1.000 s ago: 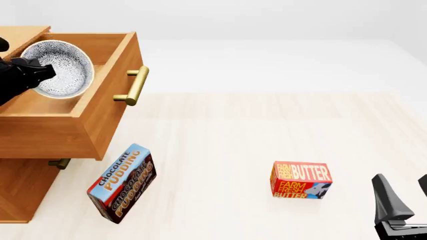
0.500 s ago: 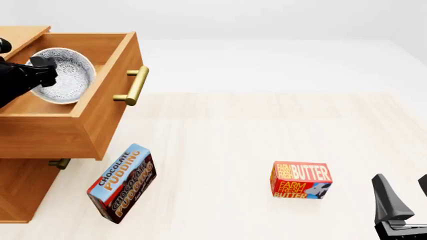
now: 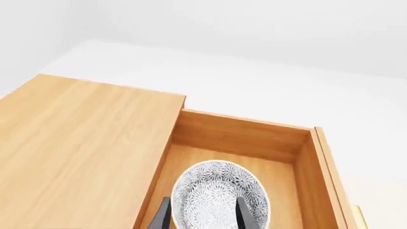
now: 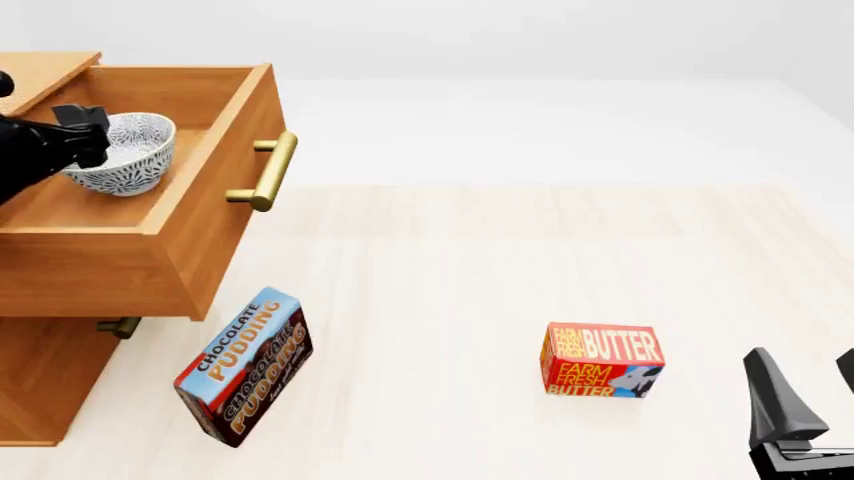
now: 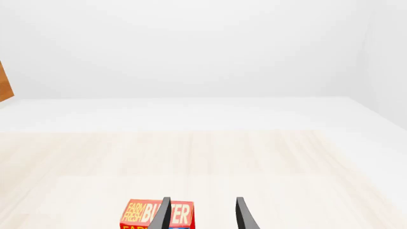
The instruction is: Put the bowl in the top drawer of the cabinet.
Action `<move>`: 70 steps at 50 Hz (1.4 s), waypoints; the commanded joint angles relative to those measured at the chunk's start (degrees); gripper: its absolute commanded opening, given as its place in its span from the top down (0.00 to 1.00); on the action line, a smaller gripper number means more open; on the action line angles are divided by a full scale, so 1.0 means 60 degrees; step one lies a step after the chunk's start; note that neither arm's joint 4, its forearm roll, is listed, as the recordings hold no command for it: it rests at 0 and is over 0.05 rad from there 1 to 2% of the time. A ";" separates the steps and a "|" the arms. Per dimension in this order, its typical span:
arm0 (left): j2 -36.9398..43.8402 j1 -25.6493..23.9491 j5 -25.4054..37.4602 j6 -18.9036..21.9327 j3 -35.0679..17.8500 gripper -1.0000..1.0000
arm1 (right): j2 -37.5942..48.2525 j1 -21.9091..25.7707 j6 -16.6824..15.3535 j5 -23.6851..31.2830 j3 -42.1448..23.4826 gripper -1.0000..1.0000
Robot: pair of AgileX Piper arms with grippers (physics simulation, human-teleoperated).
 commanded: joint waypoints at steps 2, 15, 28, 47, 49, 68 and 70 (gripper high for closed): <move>-0.0541 -0.0171 0.0221 0.0047 -0.0056 0.00 | 0.0000 -0.0003 0.0001 0.0000 0.0000 0.00; -0.1020 -0.0334 0.0490 0.0048 -0.0092 0.00 | 0.0002 0.0000 0.0001 0.0000 0.0000 0.00; -0.1452 -0.0678 0.0761 0.0009 0.0002 0.00 | 0.0000 -0.0001 0.0000 0.0000 0.0000 0.00; -0.2294 -0.1126 0.1228 -0.0003 0.0065 0.00 | 0.0000 0.0000 -0.0001 0.0000 0.0000 0.00; -0.2405 -0.1158 0.1297 0.0031 0.0070 0.00 | -0.0004 -0.0002 0.0003 0.0001 0.0000 0.00; -0.3248 -0.1645 0.1887 0.0048 0.0066 0.00 | -0.0001 0.0000 0.0001 0.0000 0.0000 0.00; -0.3292 -0.1673 0.1912 0.0066 0.0073 0.00 | 0.0002 0.0000 0.0001 0.0000 0.0000 0.00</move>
